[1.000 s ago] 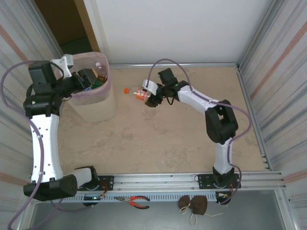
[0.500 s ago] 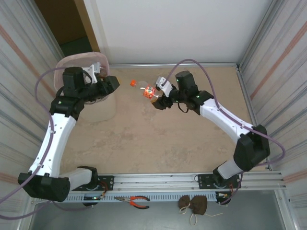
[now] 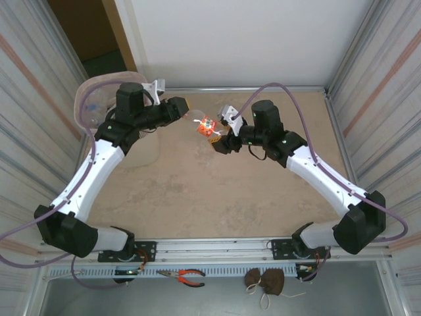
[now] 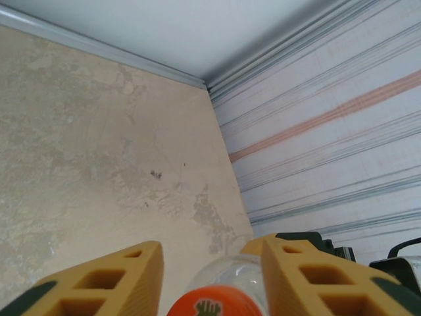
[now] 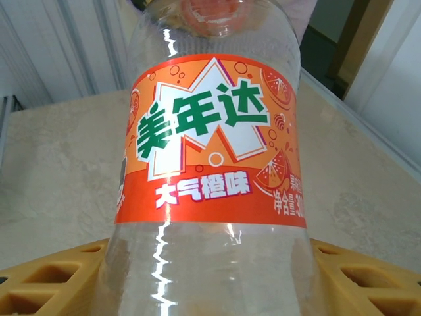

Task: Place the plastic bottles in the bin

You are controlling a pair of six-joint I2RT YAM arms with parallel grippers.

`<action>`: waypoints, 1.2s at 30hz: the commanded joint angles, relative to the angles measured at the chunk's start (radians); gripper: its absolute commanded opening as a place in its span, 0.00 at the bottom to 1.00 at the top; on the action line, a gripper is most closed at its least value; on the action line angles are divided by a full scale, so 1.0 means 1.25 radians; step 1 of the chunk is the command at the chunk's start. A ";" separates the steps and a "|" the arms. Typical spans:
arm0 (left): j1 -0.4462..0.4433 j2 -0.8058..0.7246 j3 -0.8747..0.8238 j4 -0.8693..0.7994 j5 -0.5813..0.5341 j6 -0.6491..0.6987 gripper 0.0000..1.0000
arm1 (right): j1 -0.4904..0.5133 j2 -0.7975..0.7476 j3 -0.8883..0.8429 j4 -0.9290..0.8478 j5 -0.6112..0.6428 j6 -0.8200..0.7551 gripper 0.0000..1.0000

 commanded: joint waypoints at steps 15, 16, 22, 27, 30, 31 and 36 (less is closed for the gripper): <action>-0.030 -0.014 0.009 0.074 -0.022 -0.043 0.36 | 0.023 -0.021 -0.011 0.056 0.028 0.060 0.49; -0.033 -0.015 0.006 0.081 -0.026 -0.047 0.36 | 0.023 -0.024 -0.012 0.063 0.041 0.068 0.49; -0.037 -0.041 -0.028 0.136 -0.069 -0.081 0.43 | 0.026 -0.034 -0.033 0.120 0.114 0.123 0.48; -0.035 -0.057 -0.040 0.151 -0.091 -0.094 0.40 | 0.028 -0.039 -0.038 0.127 0.123 0.137 0.47; -0.036 -0.062 -0.045 0.165 -0.101 -0.100 0.41 | 0.033 -0.043 -0.041 0.126 0.124 0.139 0.47; -0.035 -0.061 -0.044 0.168 -0.102 -0.102 0.41 | 0.033 -0.043 -0.041 0.126 0.121 0.140 0.47; -0.036 -0.048 -0.038 0.184 -0.090 -0.114 0.39 | 0.034 -0.044 -0.042 0.121 0.105 0.138 0.47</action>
